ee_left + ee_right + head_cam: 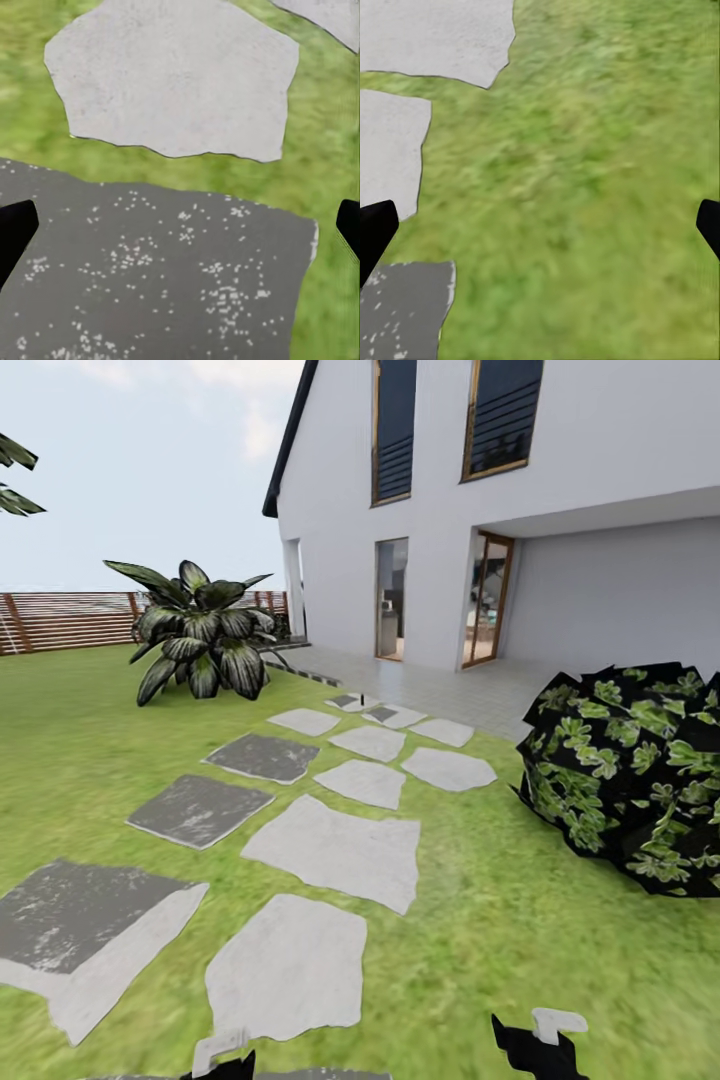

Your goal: In the garden, pick up the pesticide atomizer on the floor and spray pesticide onto both trees until each tree trunk is fully covered.

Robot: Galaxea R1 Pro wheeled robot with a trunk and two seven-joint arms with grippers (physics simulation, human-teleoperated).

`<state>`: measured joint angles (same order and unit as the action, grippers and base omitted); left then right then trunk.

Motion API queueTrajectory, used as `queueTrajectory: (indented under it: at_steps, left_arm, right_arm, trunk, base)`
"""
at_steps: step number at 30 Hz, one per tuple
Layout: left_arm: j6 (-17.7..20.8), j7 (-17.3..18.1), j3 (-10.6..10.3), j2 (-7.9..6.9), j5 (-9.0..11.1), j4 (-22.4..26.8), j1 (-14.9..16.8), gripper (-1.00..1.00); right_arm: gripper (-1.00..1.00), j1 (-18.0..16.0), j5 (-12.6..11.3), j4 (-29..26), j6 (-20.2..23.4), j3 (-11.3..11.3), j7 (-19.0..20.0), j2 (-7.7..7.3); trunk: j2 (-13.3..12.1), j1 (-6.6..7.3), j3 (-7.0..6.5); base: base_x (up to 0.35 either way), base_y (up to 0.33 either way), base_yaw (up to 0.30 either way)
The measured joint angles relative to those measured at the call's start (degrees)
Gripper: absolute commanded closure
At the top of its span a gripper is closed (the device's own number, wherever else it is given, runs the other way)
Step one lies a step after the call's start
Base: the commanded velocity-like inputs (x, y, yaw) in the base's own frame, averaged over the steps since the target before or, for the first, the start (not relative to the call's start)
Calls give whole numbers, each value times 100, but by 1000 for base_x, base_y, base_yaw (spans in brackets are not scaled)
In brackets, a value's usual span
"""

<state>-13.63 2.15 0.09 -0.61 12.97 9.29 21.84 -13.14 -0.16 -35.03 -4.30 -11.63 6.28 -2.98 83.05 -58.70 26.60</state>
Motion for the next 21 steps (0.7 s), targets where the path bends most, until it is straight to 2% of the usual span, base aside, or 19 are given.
queueTrajectory:
  at_steps: [10, 21]
  left_arm:
    - [0, 0, 0, 0, 0, 1, 0, -100]
    - [0, 0, 0, 0, 0, 0, 0, -100]
  right_arm:
    - [-100, 0, 0, 0, 0, 2, 1, 0]
    - [-100, 0, 0, 0, 0, 1, 5, 2]
  trunk:
    - [0, 0, 6]
    - [0, 0, 8]
  base:
    - [335, 0, 80]
    - [335, 0, 16]
